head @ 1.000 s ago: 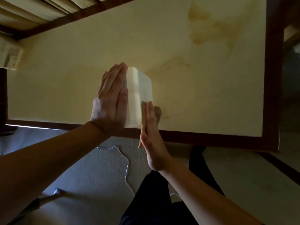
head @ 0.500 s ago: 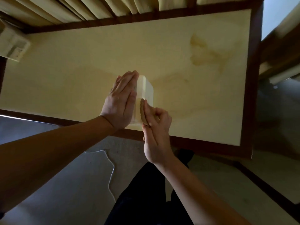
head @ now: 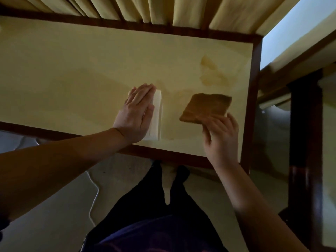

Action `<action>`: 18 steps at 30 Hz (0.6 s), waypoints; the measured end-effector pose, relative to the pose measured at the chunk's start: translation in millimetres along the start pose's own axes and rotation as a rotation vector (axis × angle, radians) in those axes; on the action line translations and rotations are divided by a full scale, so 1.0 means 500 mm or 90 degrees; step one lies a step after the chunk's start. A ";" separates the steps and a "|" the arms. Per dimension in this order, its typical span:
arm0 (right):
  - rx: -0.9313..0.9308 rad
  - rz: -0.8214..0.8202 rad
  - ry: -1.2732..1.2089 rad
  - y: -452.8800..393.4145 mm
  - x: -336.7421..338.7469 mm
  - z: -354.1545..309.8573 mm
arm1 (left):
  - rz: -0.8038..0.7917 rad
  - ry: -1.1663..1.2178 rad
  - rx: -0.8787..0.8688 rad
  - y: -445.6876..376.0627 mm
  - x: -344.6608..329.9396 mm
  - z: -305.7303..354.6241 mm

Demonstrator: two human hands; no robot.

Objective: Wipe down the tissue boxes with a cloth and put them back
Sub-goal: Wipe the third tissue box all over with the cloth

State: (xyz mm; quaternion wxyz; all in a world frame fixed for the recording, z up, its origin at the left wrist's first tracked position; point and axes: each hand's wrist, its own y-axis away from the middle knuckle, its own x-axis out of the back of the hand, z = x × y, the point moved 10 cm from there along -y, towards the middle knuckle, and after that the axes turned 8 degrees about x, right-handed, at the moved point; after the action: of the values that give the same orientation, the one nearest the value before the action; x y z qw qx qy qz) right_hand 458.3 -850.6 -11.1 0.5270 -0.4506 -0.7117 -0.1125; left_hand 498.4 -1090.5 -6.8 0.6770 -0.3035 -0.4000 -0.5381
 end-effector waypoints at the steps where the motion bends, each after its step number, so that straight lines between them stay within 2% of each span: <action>1: -0.031 -0.075 0.030 0.027 -0.032 0.020 | -0.001 0.008 -0.001 0.000 0.001 0.000; 3: -0.143 -0.277 0.059 0.093 -0.100 0.061 | -0.004 0.025 -0.004 0.000 0.003 0.000; 4: -0.191 -0.349 0.063 0.123 -0.117 0.069 | -0.006 0.033 -0.006 0.000 0.003 0.001; 5: -0.216 -0.370 0.060 0.139 -0.120 0.069 | -0.010 0.040 -0.008 0.001 0.002 0.000; 8: -0.179 -0.279 0.035 0.105 -0.096 0.015 | -0.037 0.069 -0.008 0.000 -0.003 -0.006; 10: -0.141 -0.204 0.008 0.048 -0.083 -0.048 | -0.052 0.144 -0.012 0.000 0.004 -0.005; 13: -0.115 -0.164 -0.012 -0.039 -0.094 -0.140 | 0.007 0.245 -0.026 0.007 0.046 -0.012; 15: -0.067 -0.152 -0.015 -0.094 -0.109 -0.206 | 0.059 0.281 0.022 0.012 0.070 -0.052; 18: 0.005 -0.184 -0.027 -0.148 -0.160 -0.289 | 0.087 0.350 0.166 0.028 0.076 -0.158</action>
State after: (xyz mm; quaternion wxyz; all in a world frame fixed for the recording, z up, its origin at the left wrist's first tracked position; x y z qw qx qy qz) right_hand 498.9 -1026.4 4.5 0.4916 -0.3436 -0.7808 -0.1749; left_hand 533.1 -1172.3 -12.7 0.8275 -0.0832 -0.2460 -0.4978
